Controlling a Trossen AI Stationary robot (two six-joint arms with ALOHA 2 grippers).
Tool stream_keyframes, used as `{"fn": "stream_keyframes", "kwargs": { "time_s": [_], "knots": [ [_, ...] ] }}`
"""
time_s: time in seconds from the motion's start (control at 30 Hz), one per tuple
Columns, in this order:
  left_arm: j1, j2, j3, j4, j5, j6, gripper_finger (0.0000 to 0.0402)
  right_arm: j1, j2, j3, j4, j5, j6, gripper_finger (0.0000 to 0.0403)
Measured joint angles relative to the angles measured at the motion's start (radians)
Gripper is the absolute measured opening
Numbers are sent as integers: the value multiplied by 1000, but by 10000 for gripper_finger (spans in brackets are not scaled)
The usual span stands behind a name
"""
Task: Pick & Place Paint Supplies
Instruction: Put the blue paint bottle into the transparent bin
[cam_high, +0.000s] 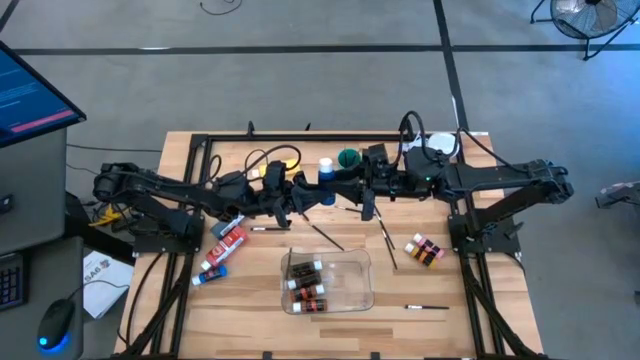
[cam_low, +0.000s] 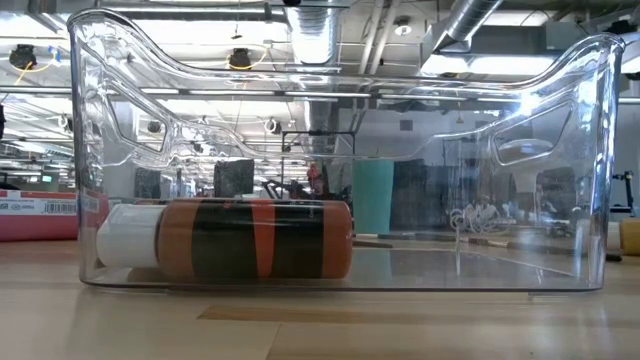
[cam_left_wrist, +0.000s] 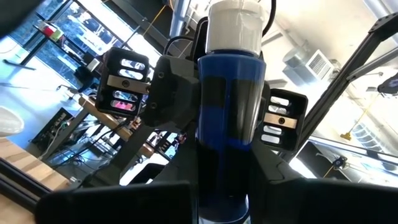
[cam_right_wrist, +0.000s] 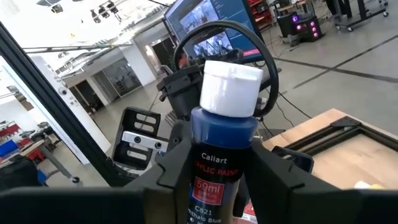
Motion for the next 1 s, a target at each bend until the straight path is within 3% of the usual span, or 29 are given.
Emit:
{"fn": "stream_keyframes", "kwargs": {
  "time_s": [0.33, 0.5, 0.8, 1.0],
  "knots": [
    [-6, 0, -2, -23, 31, -2, 87, 0, -2, 1, -66, -32, 20, 114],
    [-6, -45, -2, -174, 86, -26, 105, 17, -3, -1, -139, -47, 20, 113],
    [-5, -270, 3, -610, 147, -16, 108, 48, -25, -3, -282, -41, 21, 113],
    [36, -319, 173, -1157, 251, 34, 97, 69, -40, -3, -380, -43, 23, 113]
  ]
}}
